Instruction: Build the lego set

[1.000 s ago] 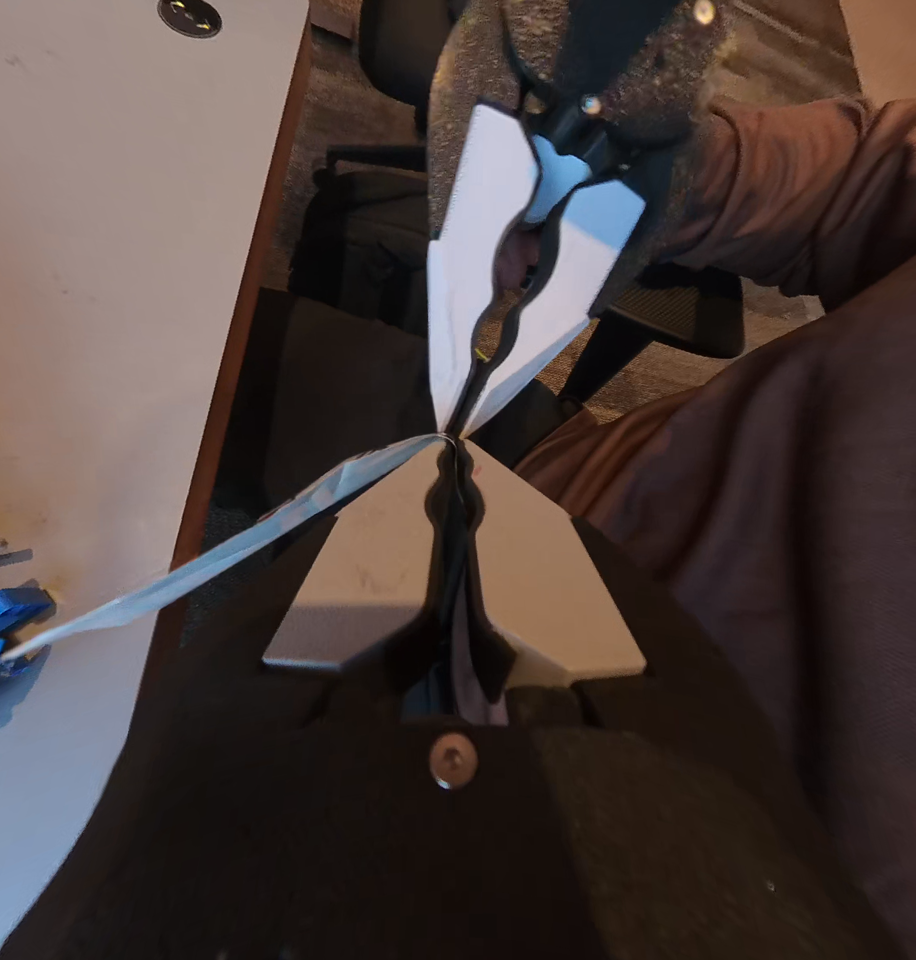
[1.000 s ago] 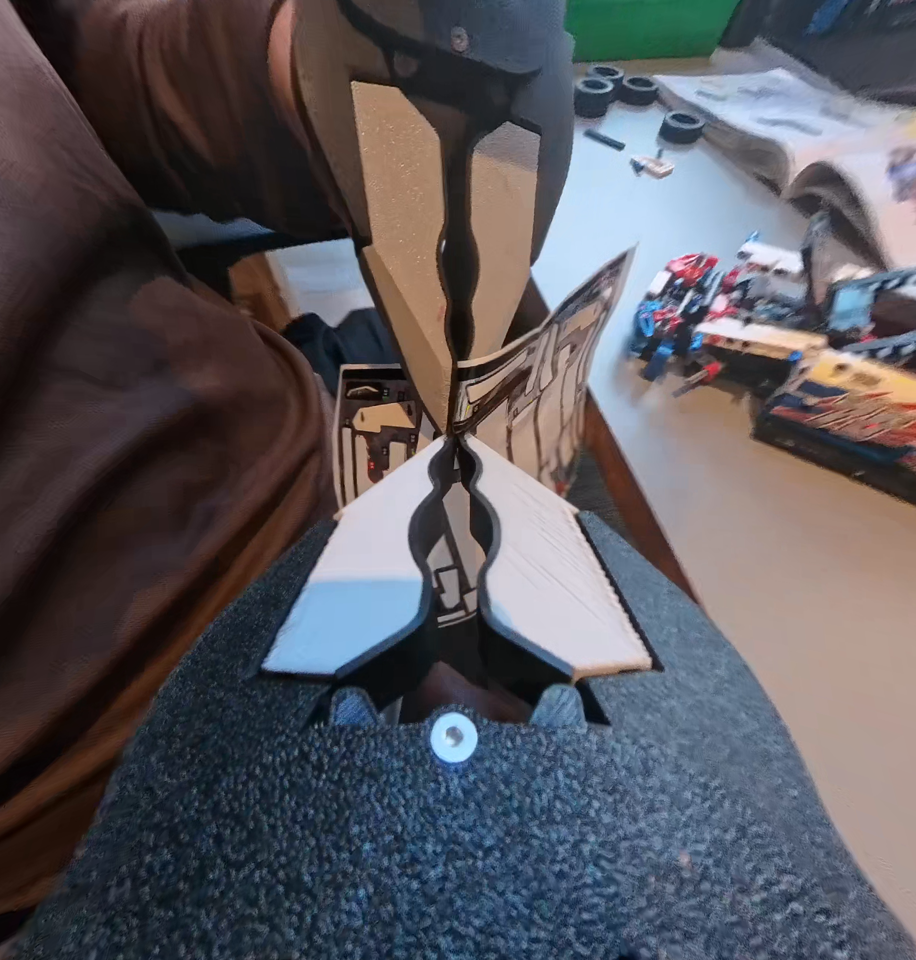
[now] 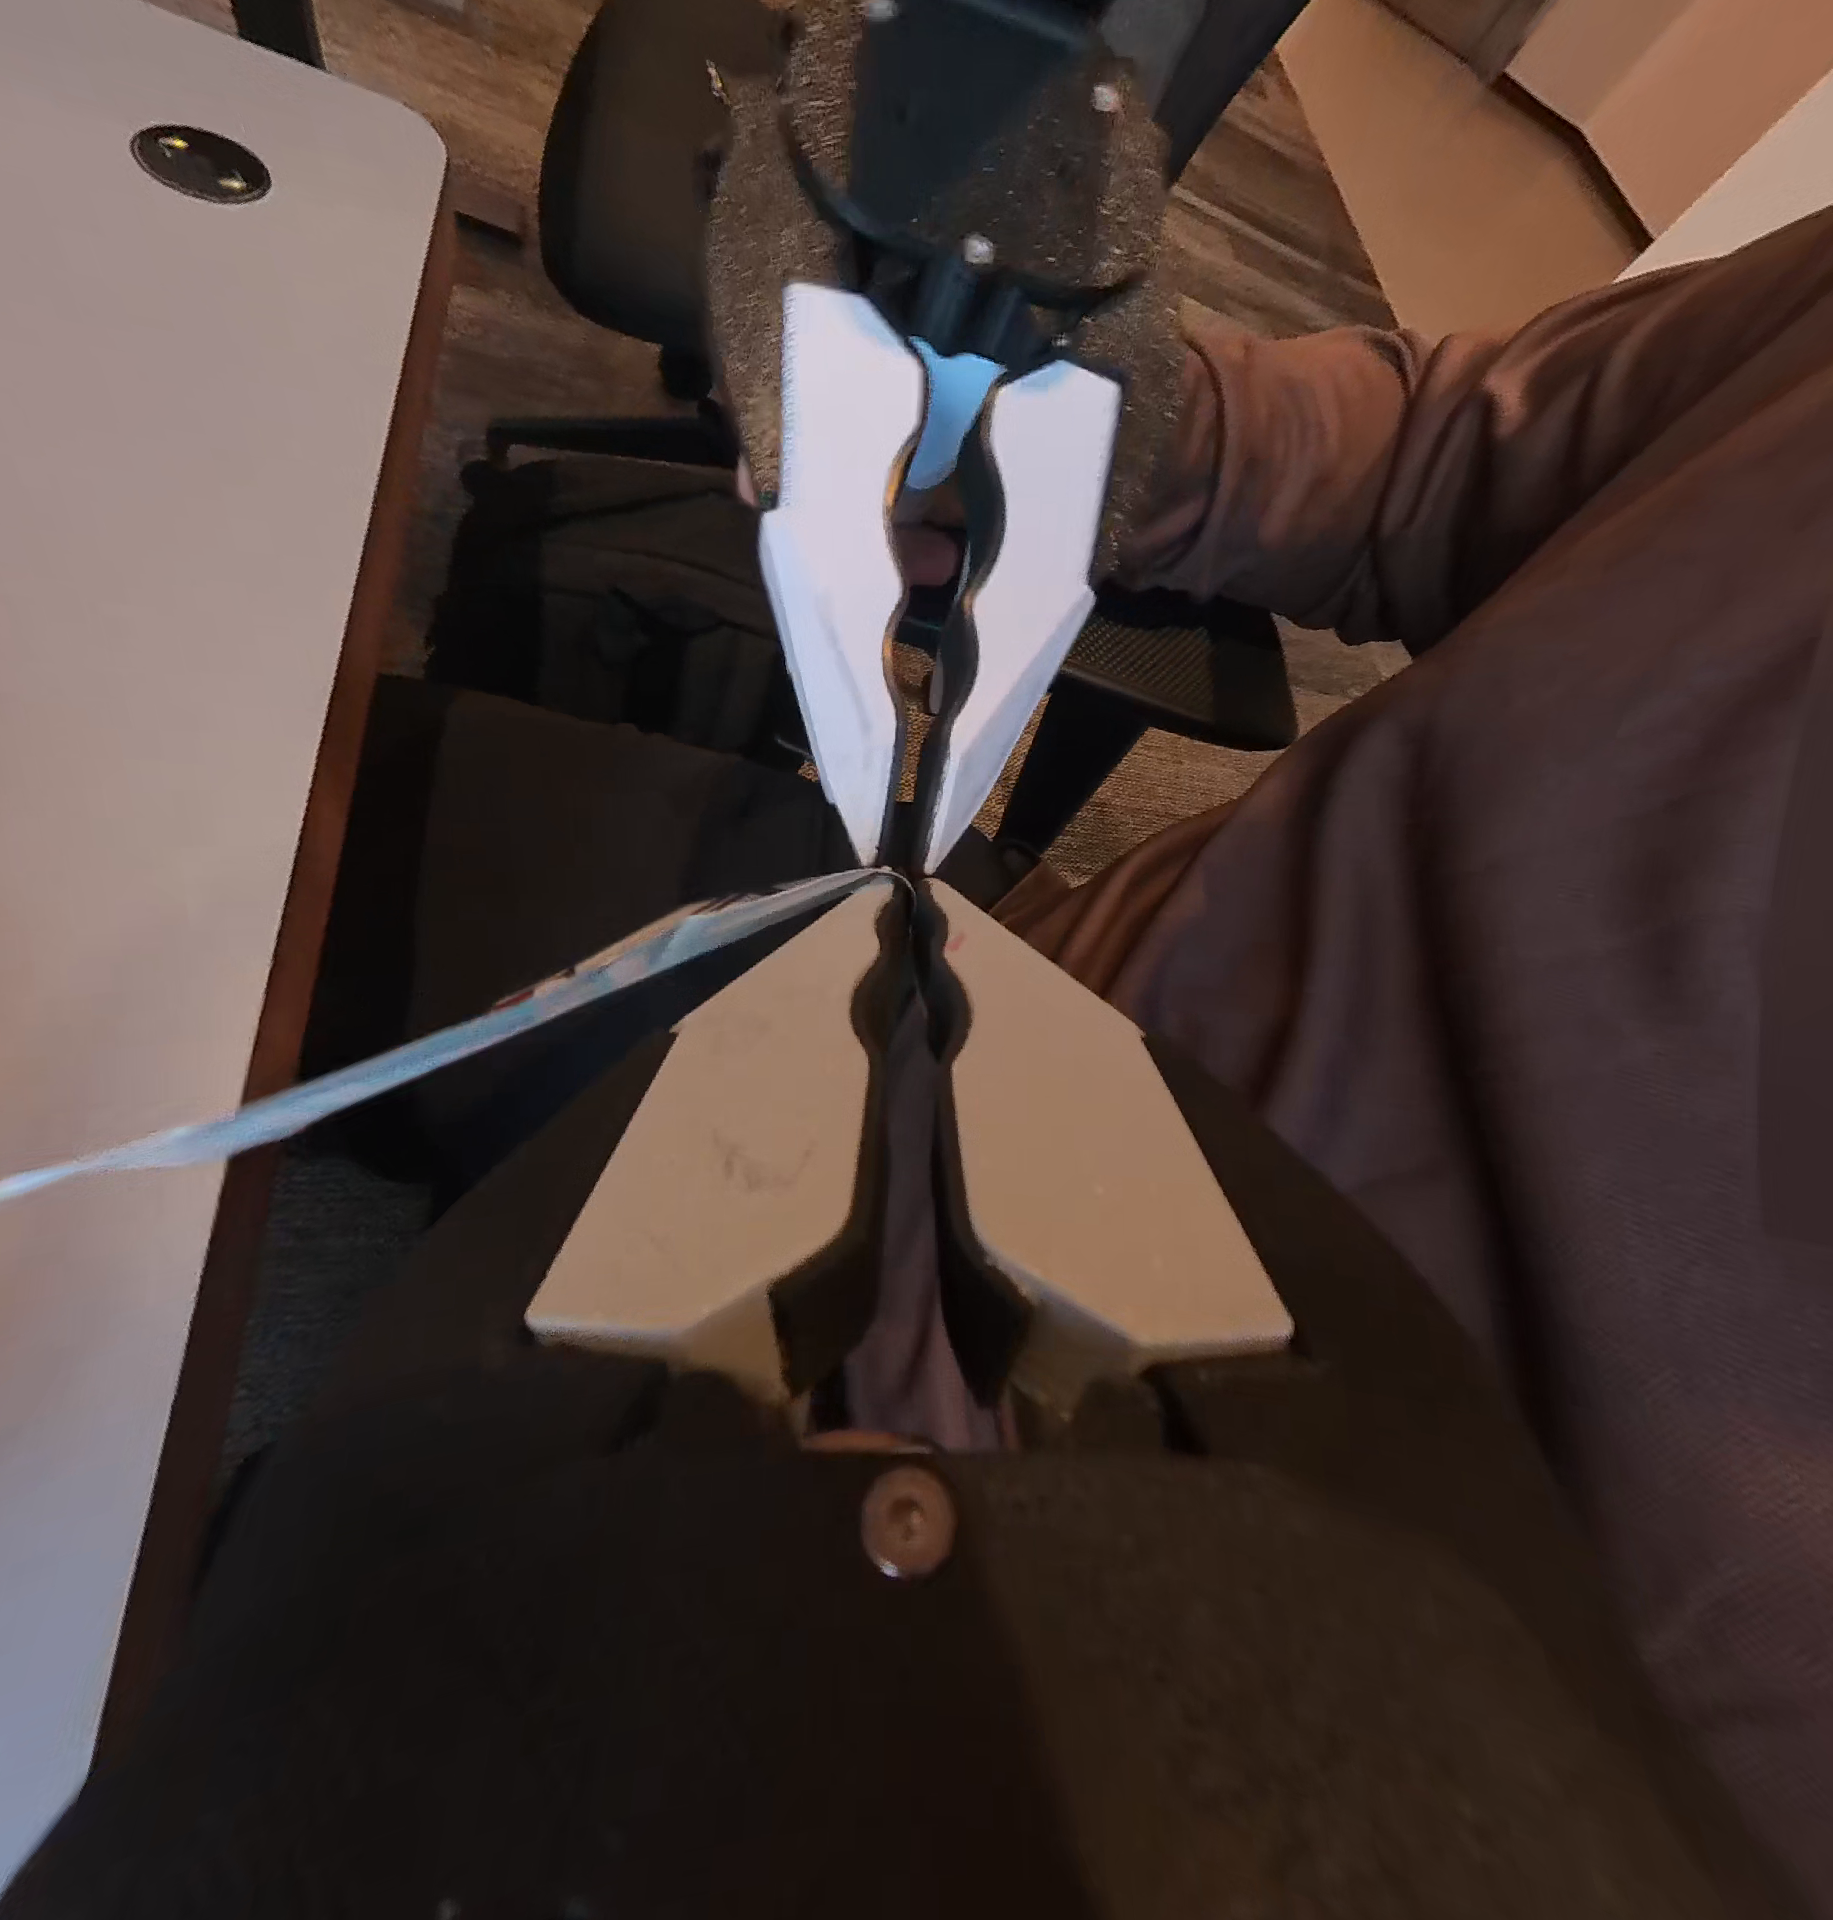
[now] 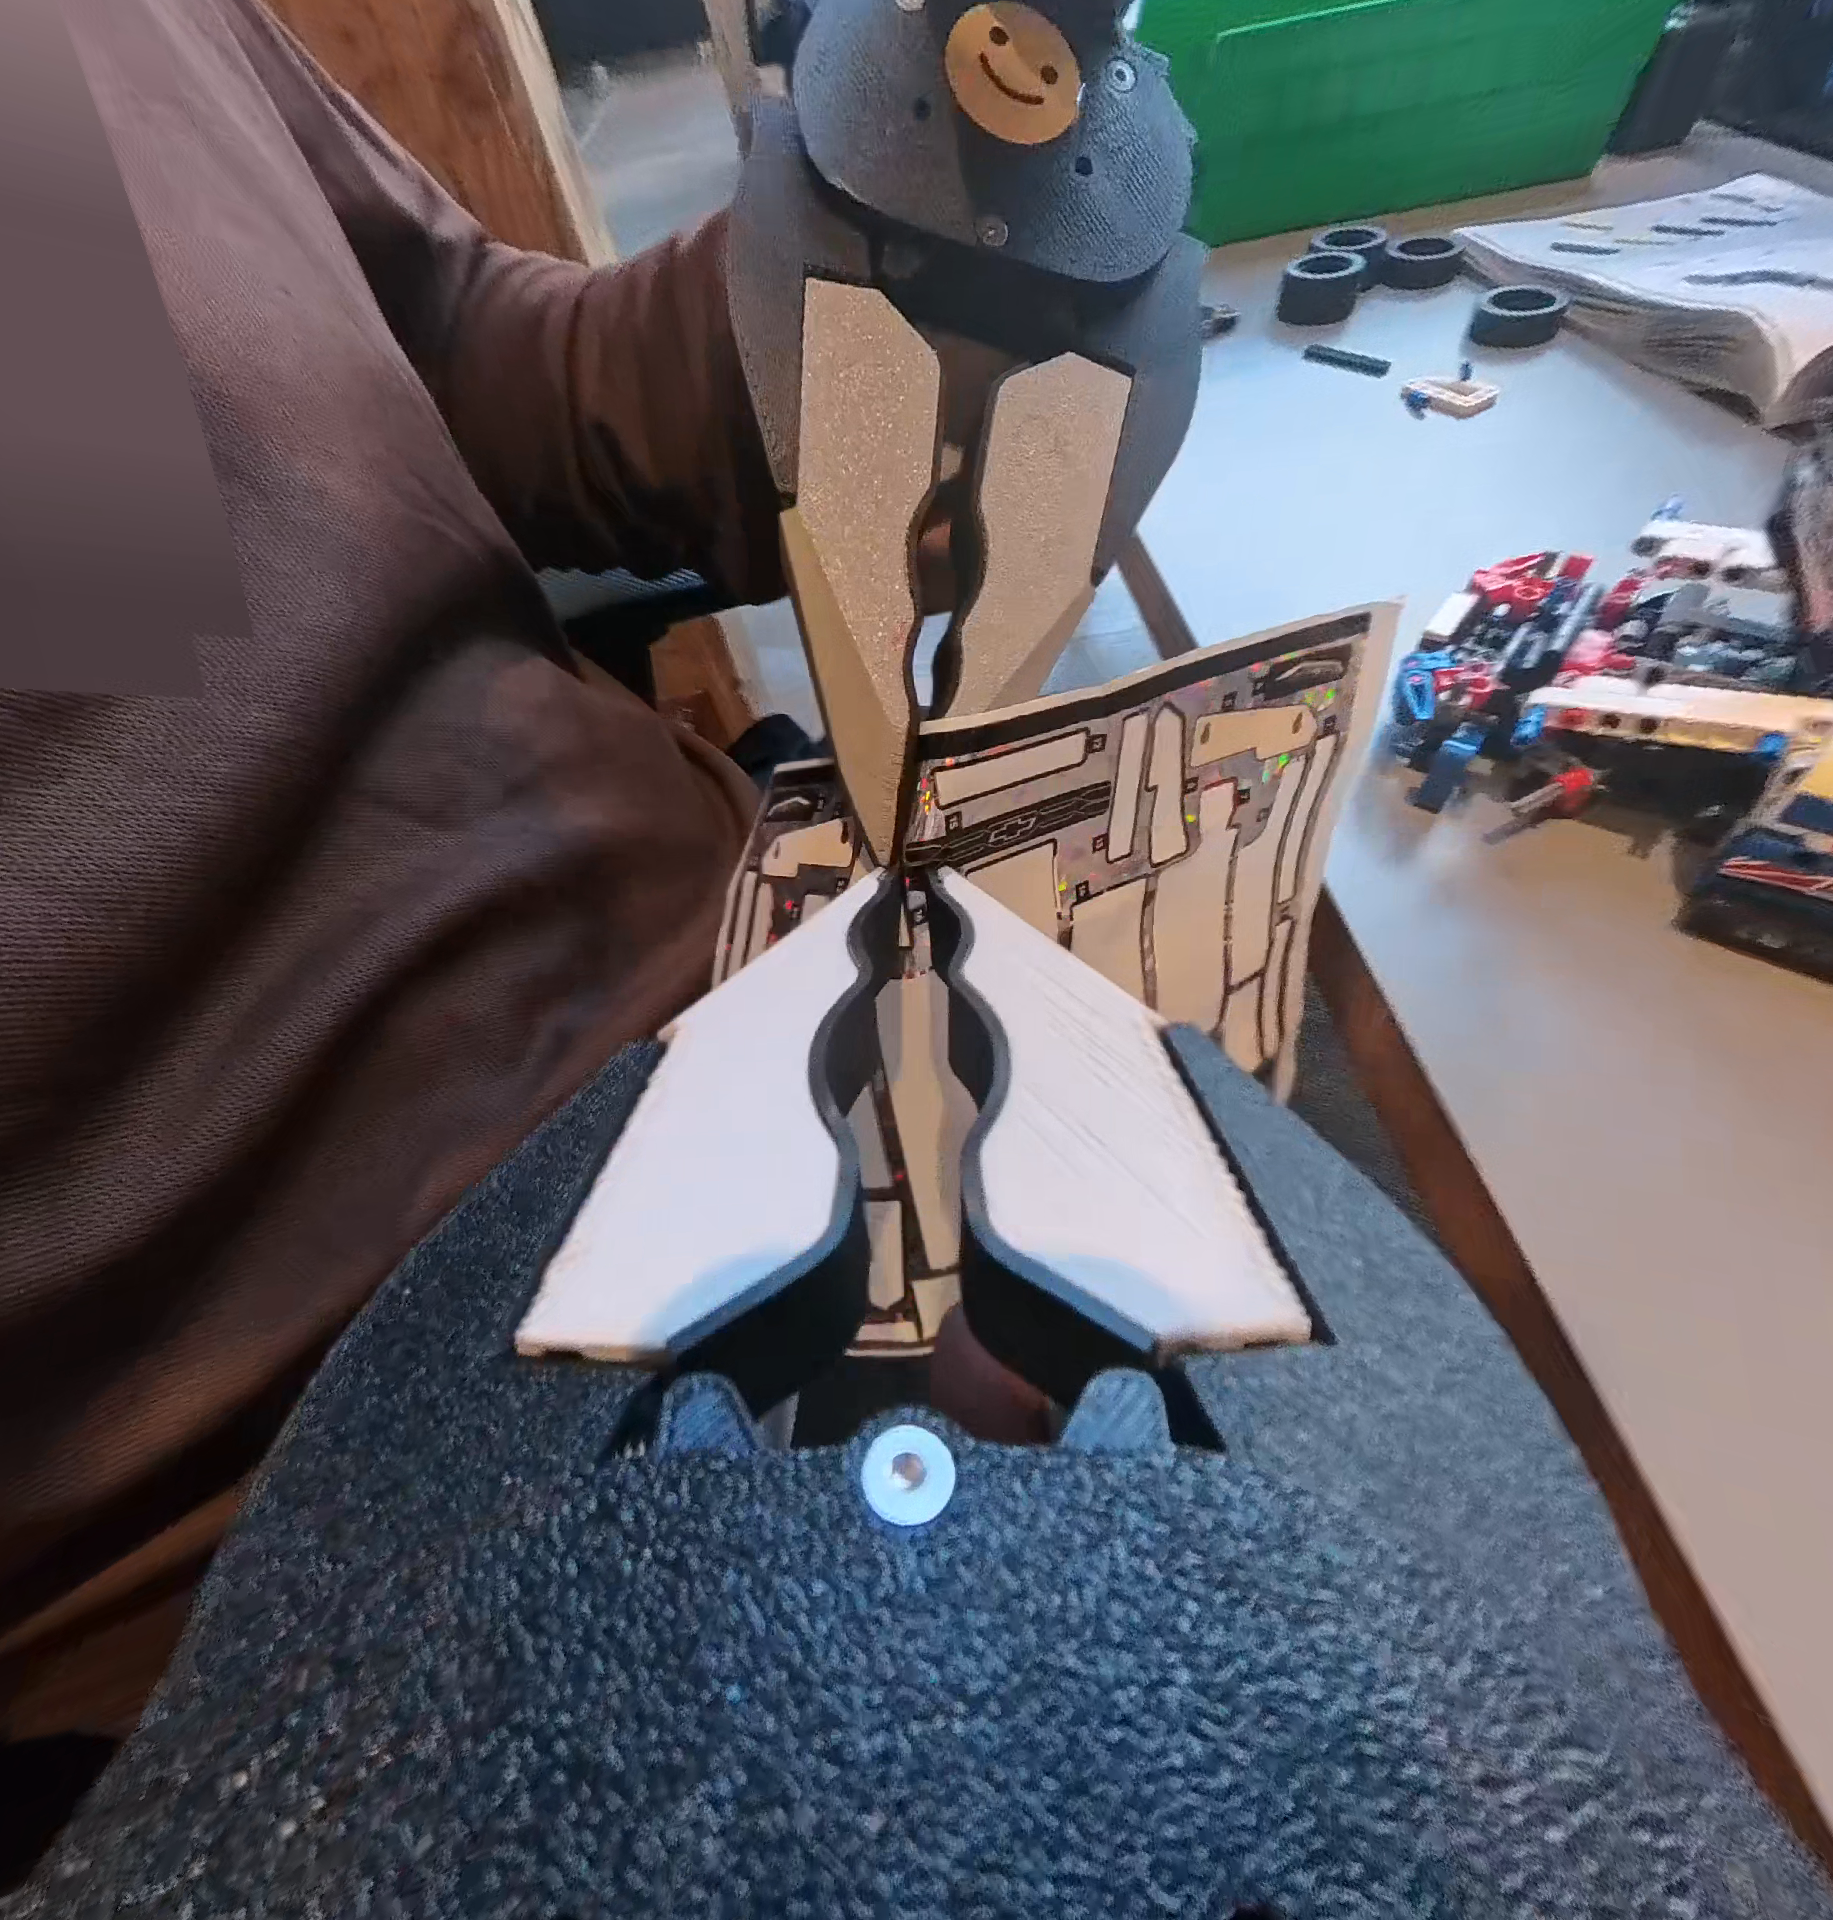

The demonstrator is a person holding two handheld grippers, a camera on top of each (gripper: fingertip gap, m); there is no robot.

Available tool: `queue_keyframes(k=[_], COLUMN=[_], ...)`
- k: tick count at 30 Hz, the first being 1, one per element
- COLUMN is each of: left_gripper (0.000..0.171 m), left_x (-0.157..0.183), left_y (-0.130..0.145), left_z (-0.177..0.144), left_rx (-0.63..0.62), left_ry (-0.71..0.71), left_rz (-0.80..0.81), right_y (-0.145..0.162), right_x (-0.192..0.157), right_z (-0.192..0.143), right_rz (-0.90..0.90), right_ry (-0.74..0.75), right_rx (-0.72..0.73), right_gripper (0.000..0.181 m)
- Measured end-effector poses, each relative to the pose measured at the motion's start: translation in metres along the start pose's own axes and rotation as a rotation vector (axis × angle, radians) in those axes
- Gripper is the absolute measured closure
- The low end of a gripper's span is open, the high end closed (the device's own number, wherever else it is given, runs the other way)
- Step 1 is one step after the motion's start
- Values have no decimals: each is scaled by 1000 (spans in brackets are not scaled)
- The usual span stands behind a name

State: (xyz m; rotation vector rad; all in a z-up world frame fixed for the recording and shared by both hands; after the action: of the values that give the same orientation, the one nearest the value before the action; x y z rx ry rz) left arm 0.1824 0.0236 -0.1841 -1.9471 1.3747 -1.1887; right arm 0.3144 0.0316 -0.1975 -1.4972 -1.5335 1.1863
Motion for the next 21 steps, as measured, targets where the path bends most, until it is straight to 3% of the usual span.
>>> queue_keyframes(k=[4,6,12,21], left_gripper=[171,171,171,171], left_x=[-6,-6,-3,1], left_y=[2,4,7,5], left_z=[-2,-2,5,1], left_rx=[-13,-18,-53,-37], left_ry=[4,19,-7,3], left_rz=[-98,-143,-96,-95], right_y=[-4,-4,7,6], right_x=[-8,-10,1,3], right_z=[5,7,7,5], right_rz=[-166,-179,66,140], right_ry=[154,162,-23,-85], right_rx=[-85,-104,-59,-3], right_gripper=[178,178,177,175])
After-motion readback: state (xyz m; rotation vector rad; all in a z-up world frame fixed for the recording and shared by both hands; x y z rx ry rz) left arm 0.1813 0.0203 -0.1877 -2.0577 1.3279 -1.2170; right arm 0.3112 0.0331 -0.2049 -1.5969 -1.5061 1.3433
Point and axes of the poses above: each gripper's, where its closed fingertips meet, z out along the fingers, y out of its underside, x = y × z across the jaws, the point moved 8 cm from there along -z, back along the fingers
